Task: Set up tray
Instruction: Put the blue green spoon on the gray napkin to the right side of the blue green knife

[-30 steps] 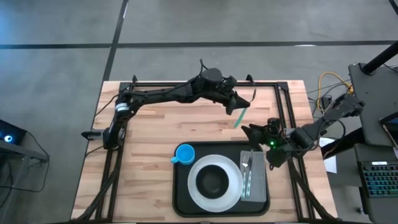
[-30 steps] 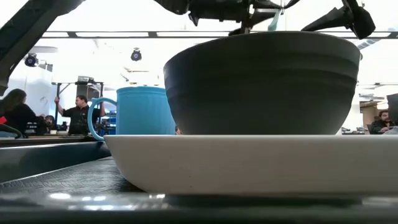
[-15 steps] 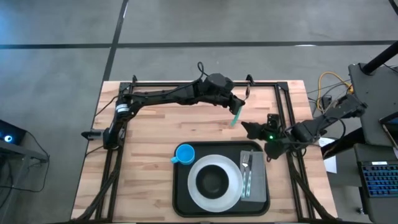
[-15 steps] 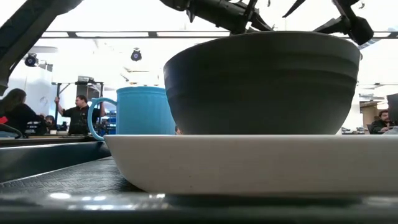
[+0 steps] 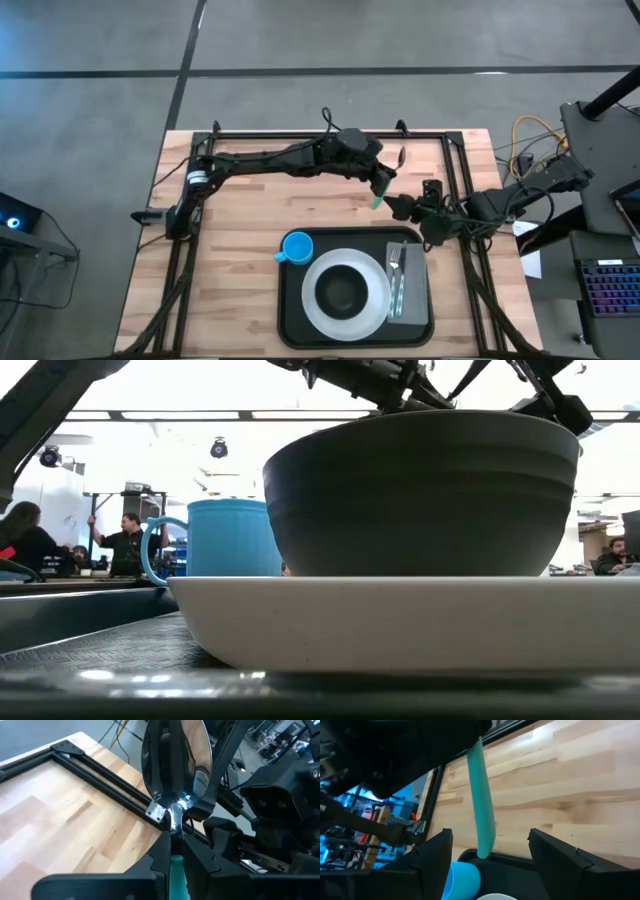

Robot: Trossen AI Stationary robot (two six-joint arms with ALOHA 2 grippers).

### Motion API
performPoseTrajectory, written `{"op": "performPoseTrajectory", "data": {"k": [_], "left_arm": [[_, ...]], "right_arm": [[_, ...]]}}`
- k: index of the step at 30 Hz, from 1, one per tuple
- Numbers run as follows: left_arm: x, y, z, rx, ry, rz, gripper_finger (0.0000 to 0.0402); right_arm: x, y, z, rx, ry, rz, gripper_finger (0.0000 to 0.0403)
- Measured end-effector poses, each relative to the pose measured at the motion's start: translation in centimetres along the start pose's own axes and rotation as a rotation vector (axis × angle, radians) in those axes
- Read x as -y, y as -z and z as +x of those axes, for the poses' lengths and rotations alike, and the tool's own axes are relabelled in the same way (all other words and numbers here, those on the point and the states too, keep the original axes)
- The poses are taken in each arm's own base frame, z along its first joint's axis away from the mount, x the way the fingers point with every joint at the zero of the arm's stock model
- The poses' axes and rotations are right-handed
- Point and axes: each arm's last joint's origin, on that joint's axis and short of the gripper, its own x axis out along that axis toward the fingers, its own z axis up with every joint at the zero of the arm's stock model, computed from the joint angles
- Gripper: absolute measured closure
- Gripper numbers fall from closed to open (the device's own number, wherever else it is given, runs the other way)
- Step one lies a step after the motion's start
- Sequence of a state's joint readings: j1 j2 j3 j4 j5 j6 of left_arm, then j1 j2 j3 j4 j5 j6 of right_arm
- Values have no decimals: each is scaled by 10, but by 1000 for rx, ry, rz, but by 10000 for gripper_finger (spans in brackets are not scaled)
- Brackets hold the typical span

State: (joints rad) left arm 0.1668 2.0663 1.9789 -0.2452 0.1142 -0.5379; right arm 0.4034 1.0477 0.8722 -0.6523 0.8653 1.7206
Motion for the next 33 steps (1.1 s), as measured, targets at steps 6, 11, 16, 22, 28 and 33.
{"op": "performPoseTrajectory", "data": {"k": [6, 11, 16, 22, 28, 33], "left_arm": [[8, 2, 1, 33, -4, 10, 385], [13, 1, 1, 46, 42, 18, 385], [20, 2, 2, 41, 120, 36, 385], [21, 2, 2, 42, 140, 49, 385], [21, 3, 3, 35, 135, 57, 385], [20, 6, 4, 30, 131, 81, 385]], "right_arm": [[-1, -1, 1, 7, -1, -11, 162], [-1, 1, 3, 12, 5, -57, 163], [-3, 1, 3, 6, -10, -80, 163], [-3, 1, 3, 6, -16, -76, 177], [-5, 1, 3, 5, -27, -62, 224], [-5, 1, 3, 4, -29, -58, 277]]}}
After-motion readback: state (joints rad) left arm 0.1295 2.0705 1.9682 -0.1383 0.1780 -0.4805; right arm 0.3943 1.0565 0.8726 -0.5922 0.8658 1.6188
